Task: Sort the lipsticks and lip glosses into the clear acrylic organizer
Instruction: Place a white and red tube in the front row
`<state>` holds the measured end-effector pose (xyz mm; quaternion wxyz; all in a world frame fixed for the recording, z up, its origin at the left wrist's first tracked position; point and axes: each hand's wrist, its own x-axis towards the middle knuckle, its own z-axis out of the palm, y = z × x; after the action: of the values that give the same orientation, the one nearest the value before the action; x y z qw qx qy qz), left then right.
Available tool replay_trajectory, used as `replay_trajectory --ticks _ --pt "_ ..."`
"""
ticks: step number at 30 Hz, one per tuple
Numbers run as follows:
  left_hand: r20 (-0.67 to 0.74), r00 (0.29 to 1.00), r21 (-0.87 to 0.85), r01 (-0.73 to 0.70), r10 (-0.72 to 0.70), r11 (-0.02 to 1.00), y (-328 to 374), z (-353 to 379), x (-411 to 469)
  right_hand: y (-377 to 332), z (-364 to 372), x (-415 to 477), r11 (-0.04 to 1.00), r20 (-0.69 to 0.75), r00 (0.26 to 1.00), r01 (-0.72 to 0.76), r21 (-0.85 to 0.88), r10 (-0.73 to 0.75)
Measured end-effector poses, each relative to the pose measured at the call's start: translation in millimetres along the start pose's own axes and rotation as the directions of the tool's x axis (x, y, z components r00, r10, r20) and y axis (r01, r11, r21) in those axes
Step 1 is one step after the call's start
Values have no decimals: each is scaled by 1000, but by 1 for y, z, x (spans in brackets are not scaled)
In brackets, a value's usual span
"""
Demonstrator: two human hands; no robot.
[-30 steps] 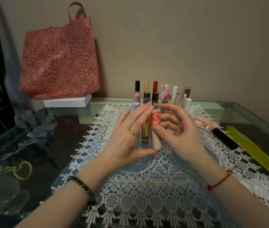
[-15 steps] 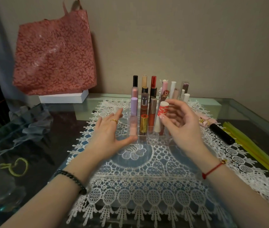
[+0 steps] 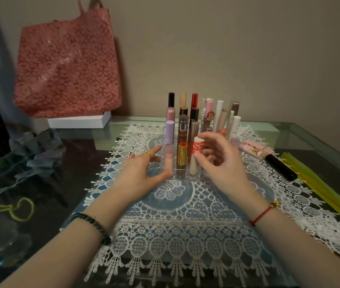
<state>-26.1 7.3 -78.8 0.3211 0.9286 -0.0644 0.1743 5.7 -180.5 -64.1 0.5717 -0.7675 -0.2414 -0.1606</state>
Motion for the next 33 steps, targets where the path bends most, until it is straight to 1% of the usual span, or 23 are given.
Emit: replay_trajectory --ticks 8,16,26,31,33 --pt "20 999 -19 49 -49 999 -4 2 1 4 0 0 997 -4 1000 -3 -76 3" --pt "12 1000 -4 25 -25 1000 -2 1 2 3 0 -1 995 -11 1000 -3 -100 2" --pt "14 999 -43 31 -31 999 0 0 0 3 0 -1 994 -58 998 -9 -107 3" --pt "24 999 -82 41 -39 996 2 0 -2 -6 -3 -2 991 -90 994 59 -121 -70" --pt "22 999 -107 51 -49 993 2 1 -3 -13 -7 -1 992 -107 990 83 -99 -94"
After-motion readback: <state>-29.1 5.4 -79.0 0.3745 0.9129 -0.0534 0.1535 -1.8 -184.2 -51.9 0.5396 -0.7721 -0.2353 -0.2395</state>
